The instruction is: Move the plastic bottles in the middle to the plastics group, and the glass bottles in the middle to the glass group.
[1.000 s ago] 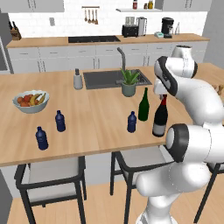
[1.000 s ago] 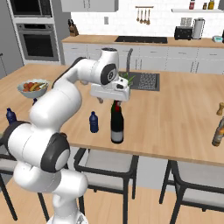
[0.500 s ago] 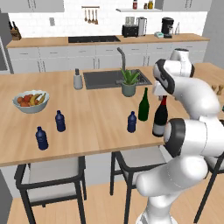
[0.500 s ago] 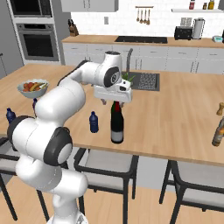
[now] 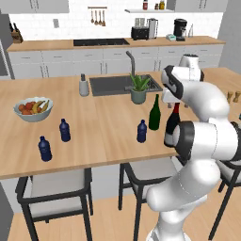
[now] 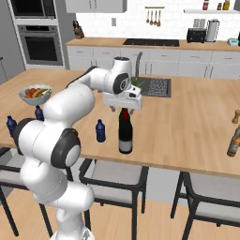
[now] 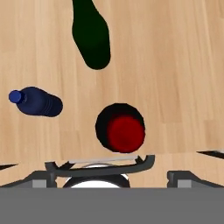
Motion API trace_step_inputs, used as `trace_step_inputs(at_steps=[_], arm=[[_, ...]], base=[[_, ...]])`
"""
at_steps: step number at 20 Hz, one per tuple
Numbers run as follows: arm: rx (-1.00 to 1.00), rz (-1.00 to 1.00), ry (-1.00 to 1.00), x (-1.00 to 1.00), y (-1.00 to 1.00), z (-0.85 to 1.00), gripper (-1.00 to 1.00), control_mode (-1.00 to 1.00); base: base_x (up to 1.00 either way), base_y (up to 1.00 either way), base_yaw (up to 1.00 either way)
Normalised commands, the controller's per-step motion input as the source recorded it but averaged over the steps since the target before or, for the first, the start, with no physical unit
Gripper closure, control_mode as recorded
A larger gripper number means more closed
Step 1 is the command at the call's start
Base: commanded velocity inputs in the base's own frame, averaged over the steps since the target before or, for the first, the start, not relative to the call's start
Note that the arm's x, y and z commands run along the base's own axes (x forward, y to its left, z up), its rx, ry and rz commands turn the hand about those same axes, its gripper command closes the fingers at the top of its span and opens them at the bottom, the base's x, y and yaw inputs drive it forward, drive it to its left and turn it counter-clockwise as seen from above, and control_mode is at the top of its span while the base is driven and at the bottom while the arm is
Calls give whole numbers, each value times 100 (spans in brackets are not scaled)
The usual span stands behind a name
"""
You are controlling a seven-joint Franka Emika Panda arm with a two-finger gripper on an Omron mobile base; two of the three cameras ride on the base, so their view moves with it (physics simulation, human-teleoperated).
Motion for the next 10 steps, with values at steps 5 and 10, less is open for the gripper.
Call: trace_step_inputs(at_steps=[5,10], arm=[[0,0,2,17,-4,0,-100,-100],[0,0,2,8,-11,0,-100,-100]], base=[[0,0,0],[0,0,0]])
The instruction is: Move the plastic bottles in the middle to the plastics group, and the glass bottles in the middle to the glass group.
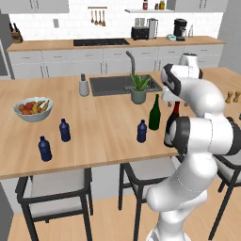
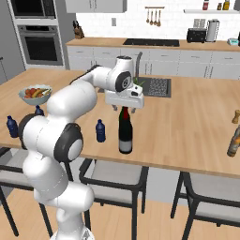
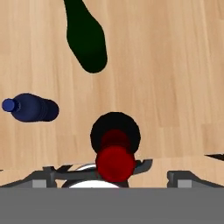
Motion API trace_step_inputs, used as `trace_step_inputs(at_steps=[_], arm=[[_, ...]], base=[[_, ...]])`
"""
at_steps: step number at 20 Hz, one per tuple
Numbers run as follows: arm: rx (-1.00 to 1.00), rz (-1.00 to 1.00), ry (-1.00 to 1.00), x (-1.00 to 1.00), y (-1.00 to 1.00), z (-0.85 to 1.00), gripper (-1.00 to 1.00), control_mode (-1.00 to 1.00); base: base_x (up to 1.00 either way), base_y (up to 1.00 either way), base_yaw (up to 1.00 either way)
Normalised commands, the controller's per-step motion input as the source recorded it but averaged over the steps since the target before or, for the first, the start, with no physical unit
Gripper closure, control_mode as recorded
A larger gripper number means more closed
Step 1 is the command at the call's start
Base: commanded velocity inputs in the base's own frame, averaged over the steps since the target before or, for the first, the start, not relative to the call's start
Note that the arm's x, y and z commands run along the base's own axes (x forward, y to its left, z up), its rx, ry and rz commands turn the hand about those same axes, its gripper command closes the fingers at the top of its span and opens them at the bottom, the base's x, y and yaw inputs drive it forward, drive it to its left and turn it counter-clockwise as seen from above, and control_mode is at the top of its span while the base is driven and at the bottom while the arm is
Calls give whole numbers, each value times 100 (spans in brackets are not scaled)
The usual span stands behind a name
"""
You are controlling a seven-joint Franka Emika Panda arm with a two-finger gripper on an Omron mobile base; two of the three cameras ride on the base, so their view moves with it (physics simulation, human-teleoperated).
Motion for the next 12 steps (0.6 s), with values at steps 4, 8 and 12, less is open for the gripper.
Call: trace_step_inputs(at_steps=[4,8,12], arm=[[0,0,1,9,-5,-6,-100,-100],[0,0,3,8,0,0,-100,-100],[0,0,2,14,0,-2,-100,-100]], base=[[0,0,0],[0,0,0],[0,0,0]])
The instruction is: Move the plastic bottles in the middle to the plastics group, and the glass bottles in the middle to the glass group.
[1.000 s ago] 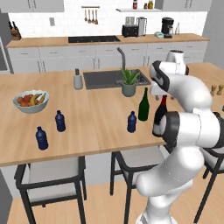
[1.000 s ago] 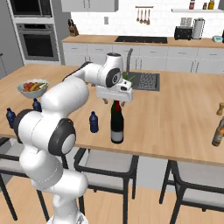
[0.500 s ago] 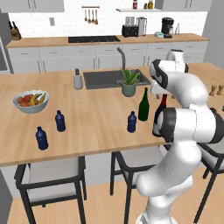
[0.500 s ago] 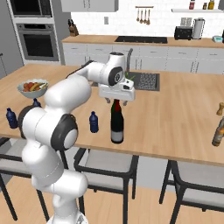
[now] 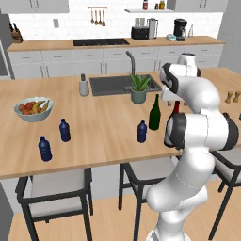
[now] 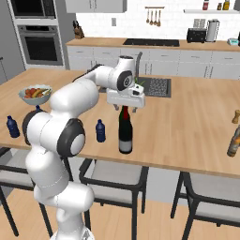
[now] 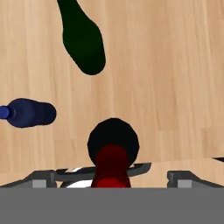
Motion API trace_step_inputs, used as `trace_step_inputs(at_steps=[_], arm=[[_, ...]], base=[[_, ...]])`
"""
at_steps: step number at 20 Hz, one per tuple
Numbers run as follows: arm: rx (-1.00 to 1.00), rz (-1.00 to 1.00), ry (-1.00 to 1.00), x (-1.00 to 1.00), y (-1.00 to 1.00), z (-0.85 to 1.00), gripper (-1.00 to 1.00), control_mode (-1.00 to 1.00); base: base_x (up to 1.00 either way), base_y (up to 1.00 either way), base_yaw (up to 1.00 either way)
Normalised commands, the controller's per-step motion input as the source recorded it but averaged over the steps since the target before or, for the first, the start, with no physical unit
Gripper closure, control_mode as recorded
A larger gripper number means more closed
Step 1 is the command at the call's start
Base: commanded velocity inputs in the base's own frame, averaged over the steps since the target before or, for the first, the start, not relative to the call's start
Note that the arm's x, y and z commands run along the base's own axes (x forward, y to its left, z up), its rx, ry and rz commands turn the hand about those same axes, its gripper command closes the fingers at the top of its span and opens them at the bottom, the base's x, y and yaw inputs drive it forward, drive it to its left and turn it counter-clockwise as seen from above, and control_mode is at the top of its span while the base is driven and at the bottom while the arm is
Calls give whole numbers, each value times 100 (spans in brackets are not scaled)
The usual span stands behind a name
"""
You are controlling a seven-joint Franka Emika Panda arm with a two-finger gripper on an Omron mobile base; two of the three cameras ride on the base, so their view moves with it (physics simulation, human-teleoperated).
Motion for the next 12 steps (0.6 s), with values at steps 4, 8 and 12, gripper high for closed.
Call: trace_step_inputs(at_steps=[4,8,12], arm=[[0,0,0,3,0,-3,-100,-100],[0,0,0,0,0,0,-100,-100],[0,0,0,0,0,0,-100,-100]], base=[[0,0,0],[0,0,0],[0,0,0]])
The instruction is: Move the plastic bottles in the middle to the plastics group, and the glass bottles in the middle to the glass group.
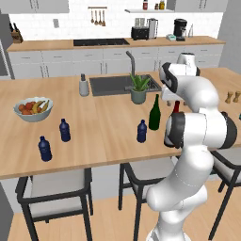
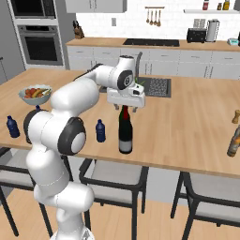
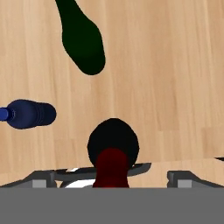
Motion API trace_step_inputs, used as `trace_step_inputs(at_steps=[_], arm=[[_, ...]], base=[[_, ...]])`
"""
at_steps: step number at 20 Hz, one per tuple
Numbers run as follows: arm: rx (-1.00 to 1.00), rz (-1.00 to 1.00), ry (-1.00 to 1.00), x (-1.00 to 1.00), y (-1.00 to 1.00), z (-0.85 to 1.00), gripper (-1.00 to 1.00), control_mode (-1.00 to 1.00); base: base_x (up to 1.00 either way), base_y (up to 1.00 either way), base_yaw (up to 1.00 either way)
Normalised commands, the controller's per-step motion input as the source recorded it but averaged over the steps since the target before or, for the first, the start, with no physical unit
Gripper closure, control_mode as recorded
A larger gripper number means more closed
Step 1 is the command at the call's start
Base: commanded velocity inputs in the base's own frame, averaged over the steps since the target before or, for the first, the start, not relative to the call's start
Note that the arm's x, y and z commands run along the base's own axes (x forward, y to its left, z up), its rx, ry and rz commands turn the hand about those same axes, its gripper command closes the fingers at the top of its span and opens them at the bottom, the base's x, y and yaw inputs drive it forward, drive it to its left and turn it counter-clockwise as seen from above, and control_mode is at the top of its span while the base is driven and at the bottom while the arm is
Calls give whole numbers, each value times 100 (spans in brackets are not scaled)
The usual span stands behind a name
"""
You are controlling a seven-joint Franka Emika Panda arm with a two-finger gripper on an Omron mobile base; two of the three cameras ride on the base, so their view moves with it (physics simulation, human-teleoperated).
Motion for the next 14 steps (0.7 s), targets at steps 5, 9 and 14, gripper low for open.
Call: trace_step_inputs(at_steps=[5,9,14], arm=[[0,0,0,0,0,0,100,-100],[0,0,0,0,0,0,100,-100],[0,0,0,0,0,0,100,-100]], base=[[0,0,0],[0,0,0],[0,0,0]])
